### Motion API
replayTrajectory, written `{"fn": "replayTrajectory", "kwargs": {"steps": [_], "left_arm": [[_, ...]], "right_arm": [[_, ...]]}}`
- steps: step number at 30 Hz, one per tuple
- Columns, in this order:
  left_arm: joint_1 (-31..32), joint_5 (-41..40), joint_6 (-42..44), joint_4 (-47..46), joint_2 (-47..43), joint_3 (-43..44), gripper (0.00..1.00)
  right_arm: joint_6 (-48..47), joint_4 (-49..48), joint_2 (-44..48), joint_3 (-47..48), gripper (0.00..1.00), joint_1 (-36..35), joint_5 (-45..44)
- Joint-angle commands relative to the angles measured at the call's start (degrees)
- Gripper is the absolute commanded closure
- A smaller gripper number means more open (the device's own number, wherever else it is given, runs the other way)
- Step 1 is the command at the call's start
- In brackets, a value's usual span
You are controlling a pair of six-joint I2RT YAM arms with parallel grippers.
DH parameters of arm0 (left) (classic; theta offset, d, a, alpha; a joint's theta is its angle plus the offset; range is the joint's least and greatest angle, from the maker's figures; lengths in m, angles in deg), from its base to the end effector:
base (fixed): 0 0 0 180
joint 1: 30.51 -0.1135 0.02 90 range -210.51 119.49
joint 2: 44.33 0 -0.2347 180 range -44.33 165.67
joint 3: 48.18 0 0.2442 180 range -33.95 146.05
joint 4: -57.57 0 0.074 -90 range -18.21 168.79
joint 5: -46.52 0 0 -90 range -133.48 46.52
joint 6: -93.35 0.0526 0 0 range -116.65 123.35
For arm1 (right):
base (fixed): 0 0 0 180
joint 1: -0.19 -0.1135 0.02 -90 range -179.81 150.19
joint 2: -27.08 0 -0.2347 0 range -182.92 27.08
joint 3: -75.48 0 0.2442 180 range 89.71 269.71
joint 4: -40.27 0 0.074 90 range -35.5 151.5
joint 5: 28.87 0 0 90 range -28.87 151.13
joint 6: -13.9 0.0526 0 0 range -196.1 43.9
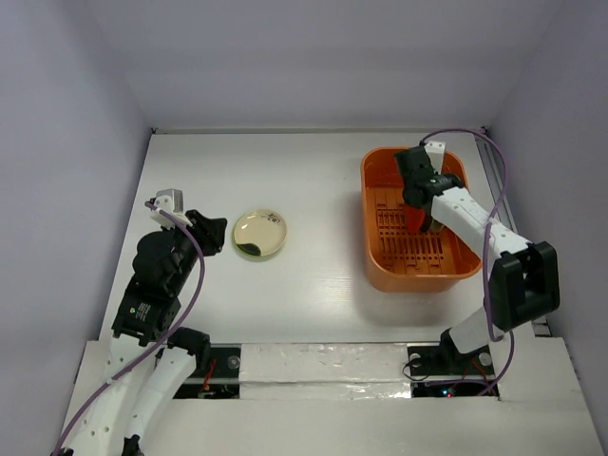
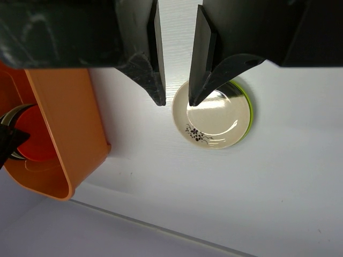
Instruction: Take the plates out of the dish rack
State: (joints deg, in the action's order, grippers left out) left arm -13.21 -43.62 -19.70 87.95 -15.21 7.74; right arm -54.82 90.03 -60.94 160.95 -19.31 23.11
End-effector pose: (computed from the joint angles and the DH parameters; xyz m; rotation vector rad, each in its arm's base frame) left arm 0.1521 -0.0472 0.3299 -0.0852 1.6583 -0.5361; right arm 0.3185 0.0784 0.2458 0.3022 2.2659 -0.4632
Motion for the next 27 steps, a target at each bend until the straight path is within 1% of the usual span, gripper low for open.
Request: {"fn": "replayTrajectory", "kwargs": {"steps": [1,6,8,11,15,16,21,27], "left_arm": [[0.4,-0.1,0.0,-1.5,0.3,-0.1,0.79],[0.4,-0.1,0.1,-1.5,0.1,-0.1,0.78],[0.4,-0.1,0.1,-1.6,0.0,-0.1,0.78],[0.4,-0.1,0.1,-1.6,0.0,-0.1,0.78],[0.4,-0.1,0.3,-1.9,-0.1,-0.1,0.78],[0.4,-0.1,0.3,-1.9,-0.1,-0.1,0.78],[0.4,-0.1,0.3,-1.8,-0.5,-0.1,0.78],[0.4,-0.1,0.2,-1.8,-0.6,-0.2,0.78]], "right_arm": [[-1.6,-1.2,-1.3,1.5,0.70,0.3,-2.0],[-2.6,-0.2,-2.4,3.6,0.76,0.3,-1.8],[-3.3,0.0,-2.6,3.8,0.86,0.3,-1.8],[-4.2,0.7,-1.7,4.8,0.96,0.3,-1.7],[-6.0,2.4,0.3,7.0,0.98,-1.0,-2.2],[-6.2,3.0,0.7,7.7,1.00,-1.5,-2.6],[-8.0,6.5,4.0,11.2,1.00,-2.6,-4.6],[-7.8,9.3,8.3,15.3,1.00,-4.6,-5.3]]}}
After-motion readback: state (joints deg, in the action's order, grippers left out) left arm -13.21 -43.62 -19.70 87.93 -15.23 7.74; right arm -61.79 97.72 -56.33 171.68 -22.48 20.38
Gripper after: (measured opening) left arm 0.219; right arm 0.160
